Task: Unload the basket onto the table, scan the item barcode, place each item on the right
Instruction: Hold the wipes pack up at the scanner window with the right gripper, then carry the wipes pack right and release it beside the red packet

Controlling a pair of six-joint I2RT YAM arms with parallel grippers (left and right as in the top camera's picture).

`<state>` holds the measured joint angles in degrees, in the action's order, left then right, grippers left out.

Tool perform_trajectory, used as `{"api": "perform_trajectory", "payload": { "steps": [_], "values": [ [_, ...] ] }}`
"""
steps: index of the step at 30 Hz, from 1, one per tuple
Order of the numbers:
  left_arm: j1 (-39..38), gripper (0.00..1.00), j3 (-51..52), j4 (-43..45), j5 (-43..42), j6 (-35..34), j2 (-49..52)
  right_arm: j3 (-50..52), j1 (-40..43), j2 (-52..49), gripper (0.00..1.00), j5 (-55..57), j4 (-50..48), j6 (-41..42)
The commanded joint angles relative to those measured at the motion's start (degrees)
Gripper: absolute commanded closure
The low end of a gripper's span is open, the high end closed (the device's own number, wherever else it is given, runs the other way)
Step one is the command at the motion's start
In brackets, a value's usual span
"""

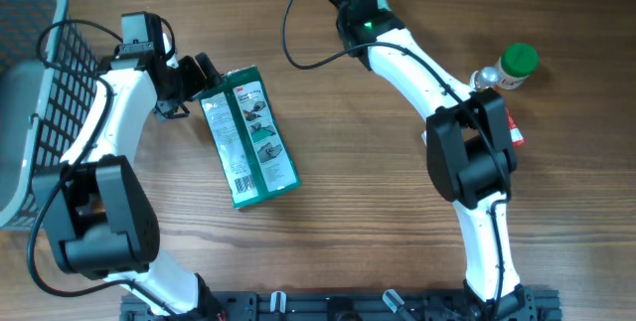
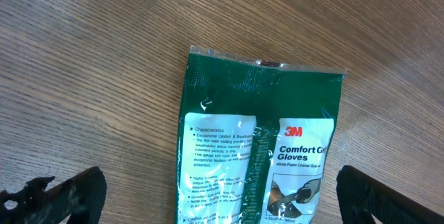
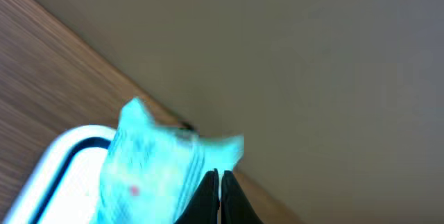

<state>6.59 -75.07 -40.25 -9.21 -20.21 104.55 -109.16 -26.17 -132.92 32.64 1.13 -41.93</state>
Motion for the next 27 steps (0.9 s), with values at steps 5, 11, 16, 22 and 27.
{"api": "perform_trajectory", "payload": {
  "steps": [5,11,16,22,27],
  "values": [
    [0.33,0.00,-0.74,-0.02,0.13,0.50,-0.74,-0.87,0.13,2.05,0.96,0.57,-1.01,-6.67],
    [0.33,0.00,-0.74,-0.02,0.13,0.50,-0.74,-0.87,2.62,8.26,0.96,-2.78,8.39,15.06],
    [0.33,0.00,-0.74,-0.02,0.13,0.50,-0.74,-0.87,13.20,12.79,0.46,-26.25,27.80,26.64],
    [0.33,0.00,-0.74,-0.02,0.13,0.50,-0.74,-0.85,25.35,9.57,0.43,-47.95,39.98,27.39],
    [0.33,0.00,-0.74,-0.02,0.13,0.50,-0.74,-0.85,24.24,8.07,0.44,-47.28,41.62,19.12]
  ]
}}
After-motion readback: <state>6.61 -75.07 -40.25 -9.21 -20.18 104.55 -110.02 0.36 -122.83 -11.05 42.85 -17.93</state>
